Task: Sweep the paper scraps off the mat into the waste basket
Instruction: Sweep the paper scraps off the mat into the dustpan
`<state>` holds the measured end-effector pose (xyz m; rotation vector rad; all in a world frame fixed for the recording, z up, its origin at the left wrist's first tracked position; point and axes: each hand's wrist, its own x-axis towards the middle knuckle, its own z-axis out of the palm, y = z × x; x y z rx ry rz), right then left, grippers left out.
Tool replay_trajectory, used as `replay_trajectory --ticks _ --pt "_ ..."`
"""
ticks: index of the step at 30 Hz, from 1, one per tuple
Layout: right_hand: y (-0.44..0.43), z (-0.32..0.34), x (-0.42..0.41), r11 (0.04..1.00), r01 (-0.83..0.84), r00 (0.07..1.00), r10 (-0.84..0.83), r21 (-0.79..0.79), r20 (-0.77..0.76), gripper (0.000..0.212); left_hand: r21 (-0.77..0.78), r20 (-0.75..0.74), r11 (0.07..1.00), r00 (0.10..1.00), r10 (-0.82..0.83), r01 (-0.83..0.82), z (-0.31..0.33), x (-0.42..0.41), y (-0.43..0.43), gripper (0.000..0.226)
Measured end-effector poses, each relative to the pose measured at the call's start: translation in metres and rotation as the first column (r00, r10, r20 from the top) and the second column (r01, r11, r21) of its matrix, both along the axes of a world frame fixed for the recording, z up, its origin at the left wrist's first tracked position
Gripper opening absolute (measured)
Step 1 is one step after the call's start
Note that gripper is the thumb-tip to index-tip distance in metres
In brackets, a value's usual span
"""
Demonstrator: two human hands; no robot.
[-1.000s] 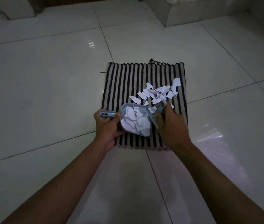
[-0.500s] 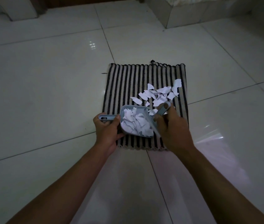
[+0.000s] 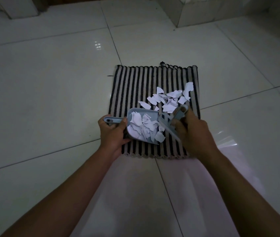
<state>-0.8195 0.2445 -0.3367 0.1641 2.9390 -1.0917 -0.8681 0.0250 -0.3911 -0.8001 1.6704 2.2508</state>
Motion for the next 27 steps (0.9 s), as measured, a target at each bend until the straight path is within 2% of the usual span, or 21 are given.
replay_trajectory --ticks 3,6,12,18,21,23,27 --pt "0.015 0.001 0.001 0.992 0.123 0.99 -0.125 -0.03 -0.059 0.027 0.015 0.004 1.0 1.0 0.001 -0.001 0.0 0.004 -0.001 0.047" --pt "0.016 -0.004 0.004 0.979 0.203 0.977 -0.205 -0.034 -0.056 0.027 0.007 -0.002 1.0 1.0 0.0 0.0 0.001 0.009 0.001 0.05" --pt "-0.014 -0.015 0.016 0.994 0.108 0.991 -0.11 -0.027 -0.071 0.02 0.019 0.033 0.999 0.999 0.035 -0.035 0.001 0.017 0.006 0.053" --pt "-0.008 -0.008 0.024 0.953 0.259 0.961 -0.27 -0.16 -0.052 0.018 0.032 0.047 0.997 0.996 0.075 -0.076 -0.002 0.024 0.005 0.054" --pt "-0.025 -0.015 0.027 0.972 0.207 0.971 -0.218 -0.116 -0.094 0.014 0.031 0.06 0.997 0.996 0.067 -0.069 -0.005 0.028 0.007 0.05" --pt "-0.034 -0.017 0.024 0.978 0.183 0.975 -0.193 -0.097 -0.109 0.019 0.029 0.072 0.998 0.996 0.058 -0.06 -0.005 0.031 0.01 0.047" --pt "-0.039 -0.012 0.018 0.979 0.158 0.979 -0.173 -0.132 -0.11 0.013 0.057 0.081 0.996 0.994 0.07 -0.074 -0.005 0.029 0.009 0.049"
